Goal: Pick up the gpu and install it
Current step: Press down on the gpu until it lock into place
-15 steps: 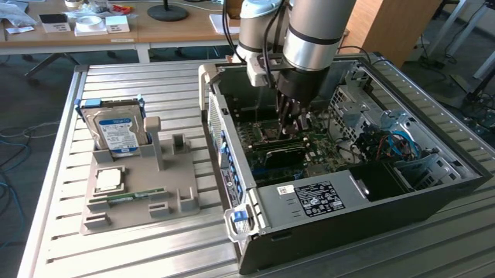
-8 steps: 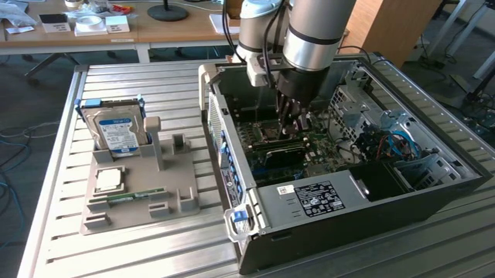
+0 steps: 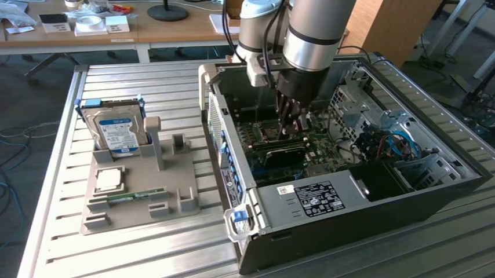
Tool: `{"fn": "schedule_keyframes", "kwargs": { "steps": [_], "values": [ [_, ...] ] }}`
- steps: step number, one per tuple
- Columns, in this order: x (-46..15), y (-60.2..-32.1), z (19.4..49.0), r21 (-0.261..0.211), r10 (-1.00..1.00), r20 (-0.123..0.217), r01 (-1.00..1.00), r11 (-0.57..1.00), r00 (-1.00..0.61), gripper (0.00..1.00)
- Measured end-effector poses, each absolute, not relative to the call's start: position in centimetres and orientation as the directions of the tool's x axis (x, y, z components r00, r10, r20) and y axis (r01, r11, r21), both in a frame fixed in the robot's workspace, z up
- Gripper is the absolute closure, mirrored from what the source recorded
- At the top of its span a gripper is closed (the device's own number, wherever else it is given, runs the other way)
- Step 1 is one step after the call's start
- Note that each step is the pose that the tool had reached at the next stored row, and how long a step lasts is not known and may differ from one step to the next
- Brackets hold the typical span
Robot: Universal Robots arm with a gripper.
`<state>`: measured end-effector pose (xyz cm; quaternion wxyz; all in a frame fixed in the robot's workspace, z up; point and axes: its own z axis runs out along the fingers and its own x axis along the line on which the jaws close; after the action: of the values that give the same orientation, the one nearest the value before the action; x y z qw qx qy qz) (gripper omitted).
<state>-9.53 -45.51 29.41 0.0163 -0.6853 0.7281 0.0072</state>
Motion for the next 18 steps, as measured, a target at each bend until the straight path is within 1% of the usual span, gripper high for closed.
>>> {"fn": "schedule_keyframes", "kwargs": {
  "steps": [6, 18],
  "values": [
    [-9.5, -45.5, 28.6, -0.012, -0.998, -0.033, -0.998, 0.061, -0.06, 0.89],
    [-9.5, -45.5, 28.2, -0.012, -0.998, -0.033, -0.998, 0.061, -0.06, 0.89]
  ]
}}
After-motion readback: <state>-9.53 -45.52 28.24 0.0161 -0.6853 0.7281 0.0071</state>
